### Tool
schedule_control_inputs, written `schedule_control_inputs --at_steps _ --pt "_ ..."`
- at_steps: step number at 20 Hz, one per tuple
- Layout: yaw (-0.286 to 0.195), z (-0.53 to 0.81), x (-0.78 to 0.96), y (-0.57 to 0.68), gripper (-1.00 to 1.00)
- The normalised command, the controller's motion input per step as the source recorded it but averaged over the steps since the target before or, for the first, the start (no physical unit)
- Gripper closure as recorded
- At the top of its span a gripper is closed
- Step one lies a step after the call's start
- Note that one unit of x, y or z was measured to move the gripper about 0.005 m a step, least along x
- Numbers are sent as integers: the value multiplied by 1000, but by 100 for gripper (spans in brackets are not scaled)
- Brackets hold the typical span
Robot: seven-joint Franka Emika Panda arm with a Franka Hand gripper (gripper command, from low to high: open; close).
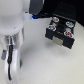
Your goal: Open the kcup holder, insert the kcup into the holder, and close the kcup holder
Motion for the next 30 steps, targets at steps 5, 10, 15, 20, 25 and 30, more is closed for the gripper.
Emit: schedule_control_inputs --at_steps 5,10,15,20,25,30 --pt "-49 220 64 15 100" --pt "-47 443 52 106 100" --pt "-23 815 36 320 100" --pt "8 866 33 459 100" --pt "33 761 31 565 100" --pt "20 697 30 618 100"
